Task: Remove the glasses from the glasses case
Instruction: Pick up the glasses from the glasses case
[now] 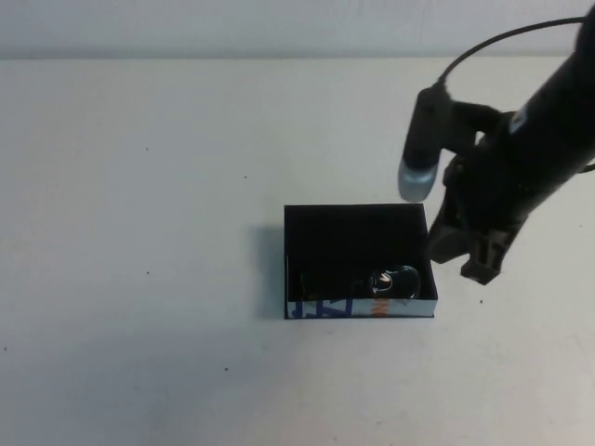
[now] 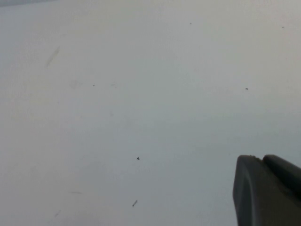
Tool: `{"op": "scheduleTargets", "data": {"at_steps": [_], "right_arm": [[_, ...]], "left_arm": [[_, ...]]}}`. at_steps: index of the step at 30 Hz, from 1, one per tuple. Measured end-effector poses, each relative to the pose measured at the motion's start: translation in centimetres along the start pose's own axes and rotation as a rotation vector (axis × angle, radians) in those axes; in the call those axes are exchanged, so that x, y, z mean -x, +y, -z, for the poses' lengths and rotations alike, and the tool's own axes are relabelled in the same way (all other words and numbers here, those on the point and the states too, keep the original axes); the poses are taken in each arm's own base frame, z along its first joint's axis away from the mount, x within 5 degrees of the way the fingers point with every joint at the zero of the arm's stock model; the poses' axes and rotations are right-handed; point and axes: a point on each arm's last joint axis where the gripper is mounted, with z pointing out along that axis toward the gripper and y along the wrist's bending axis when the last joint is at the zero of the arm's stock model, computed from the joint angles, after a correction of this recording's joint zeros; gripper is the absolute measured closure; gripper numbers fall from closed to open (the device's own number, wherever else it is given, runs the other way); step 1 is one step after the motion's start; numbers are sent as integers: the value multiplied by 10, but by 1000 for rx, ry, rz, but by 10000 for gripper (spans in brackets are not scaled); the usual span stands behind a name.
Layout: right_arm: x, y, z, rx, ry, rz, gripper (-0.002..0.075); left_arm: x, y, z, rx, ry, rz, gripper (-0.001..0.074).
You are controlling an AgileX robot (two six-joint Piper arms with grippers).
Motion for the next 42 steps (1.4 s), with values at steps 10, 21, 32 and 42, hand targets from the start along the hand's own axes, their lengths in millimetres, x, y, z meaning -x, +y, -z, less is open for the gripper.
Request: {"op": "scheduleTargets", "data": {"at_steps": [10, 21, 32, 42], "right_arm": [[42, -26, -62, 67, 77, 309, 596], [43, -40, -113, 86, 94, 358, 432], [45, -50, -137, 39, 74, 353, 431], [41, -54, -158, 50, 87, 347, 431]], "left_arm": [[0, 0, 0, 0, 0, 0, 739], [0, 0, 0, 0, 0, 0, 739], [0, 0, 0, 0, 0, 0, 739], [0, 0, 0, 0, 0, 0, 739]]}}
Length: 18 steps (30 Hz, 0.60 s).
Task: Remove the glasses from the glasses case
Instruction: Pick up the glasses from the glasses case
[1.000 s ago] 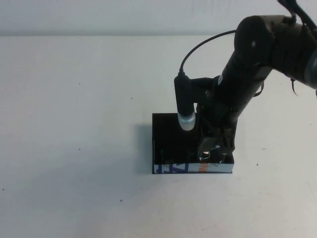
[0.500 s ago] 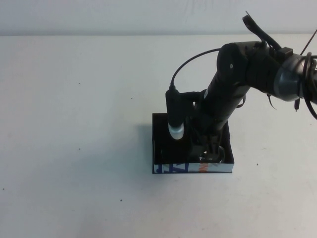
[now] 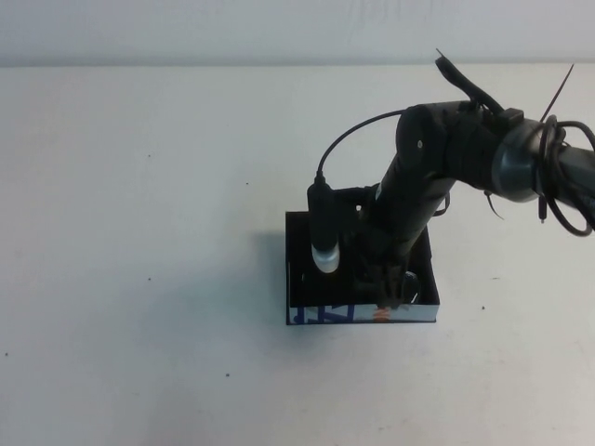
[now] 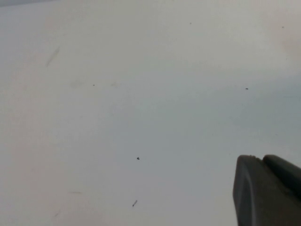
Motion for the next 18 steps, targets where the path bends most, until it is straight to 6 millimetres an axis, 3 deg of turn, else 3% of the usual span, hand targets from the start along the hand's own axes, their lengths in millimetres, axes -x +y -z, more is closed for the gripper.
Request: {"op": "scheduleTargets", "data": {"at_steps": [4, 10, 13, 18], "right_arm": [[-1, -1, -5, 0, 2, -2, 459], [4, -5, 6, -1, -2, -53, 665], [10, -9, 27, -12, -3, -126, 681], [10, -12, 90, -76, -44, -365, 681]], "left_arm": [[0, 0, 0, 0, 0, 0, 739], [0, 0, 0, 0, 0, 0, 739], [0, 0, 0, 0, 0, 0, 740], [0, 0, 0, 0, 0, 0, 739]]}}
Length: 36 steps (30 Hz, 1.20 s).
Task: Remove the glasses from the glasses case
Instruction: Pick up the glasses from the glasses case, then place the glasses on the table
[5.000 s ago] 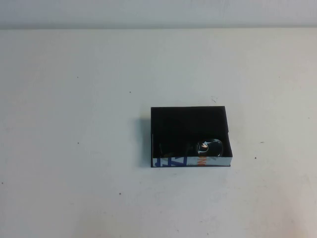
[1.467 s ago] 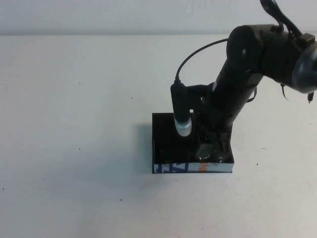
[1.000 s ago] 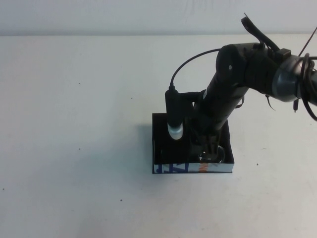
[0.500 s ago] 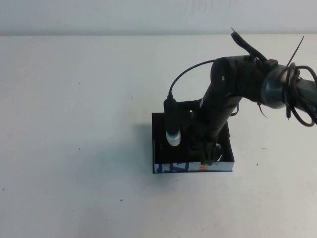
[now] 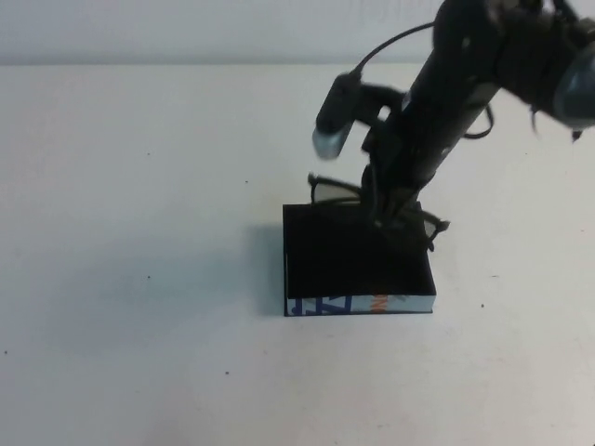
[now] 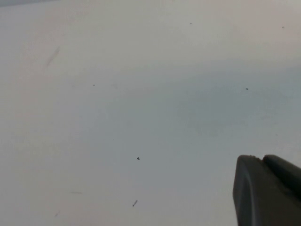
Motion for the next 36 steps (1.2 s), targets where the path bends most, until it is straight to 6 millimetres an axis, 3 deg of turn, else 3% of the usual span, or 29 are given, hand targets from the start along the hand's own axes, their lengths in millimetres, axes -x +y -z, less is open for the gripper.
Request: {"op": "scheduleTargets", "data": {"at_steps": [6, 11, 15, 20, 30, 34, 36], "right_arm": [[-31, 0, 67, -29, -98, -516, 681], [-96, 12, 81, -7, -39, -870, 682], [-152, 26, 60, -29, 46, -1094, 682], [-185, 36, 22, -98, 25, -1196, 682], [-201, 24, -31, -138, 9, -1231, 676], [-202, 22, -40, -130, 10, -1235, 596], [-202, 22, -40, -128, 7, -1239, 510]], "left_arm": [[0, 0, 0, 0, 0, 0, 739], [0, 0, 0, 0, 0, 0, 739], [0, 0, 0, 0, 0, 0, 739], [0, 0, 0, 0, 0, 0, 739], [0, 0, 0, 0, 0, 0, 739], [0, 0, 0, 0, 0, 0, 740], [0, 0, 0, 0, 0, 0, 739]]}}
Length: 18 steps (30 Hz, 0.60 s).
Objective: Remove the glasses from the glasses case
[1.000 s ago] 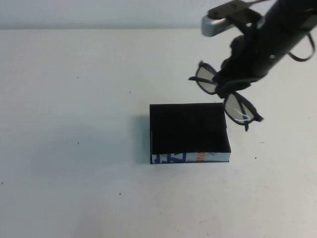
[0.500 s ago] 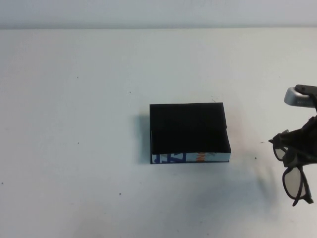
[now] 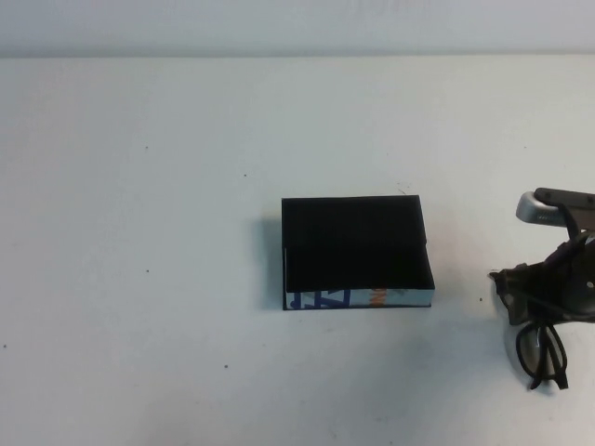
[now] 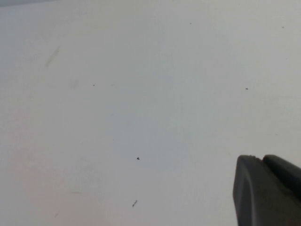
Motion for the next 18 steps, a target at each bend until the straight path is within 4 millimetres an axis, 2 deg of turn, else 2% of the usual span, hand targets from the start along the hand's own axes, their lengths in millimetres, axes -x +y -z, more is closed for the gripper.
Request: {"op": "scheduleTargets", "data": {"at_steps": [2, 4, 7, 10, 12, 14, 15, 18], "right_arm": [[0, 1, 5, 4, -16, 1, 434], [1, 4, 19, 12, -58, 10, 384], [0, 12, 58, 35, -183, 35, 371], [-12, 21, 116, 68, -375, 71, 389], [-30, 25, 151, 91, -497, 93, 416], [-51, 26, 176, 107, -586, 110, 448], [-65, 25, 185, 113, -626, 120, 466], [-105, 19, 198, 112, -710, 147, 517]], "left_arm": [[0, 0, 0, 0, 0, 0, 739], [0, 0, 0, 0, 0, 0, 739], [0, 0, 0, 0, 0, 0, 739], [0, 0, 0, 0, 0, 0, 739], [0, 0, 0, 0, 0, 0, 739], [0, 0, 0, 0, 0, 0, 739], [0, 0, 0, 0, 0, 0, 739], [0, 0, 0, 0, 0, 0, 739]]}}
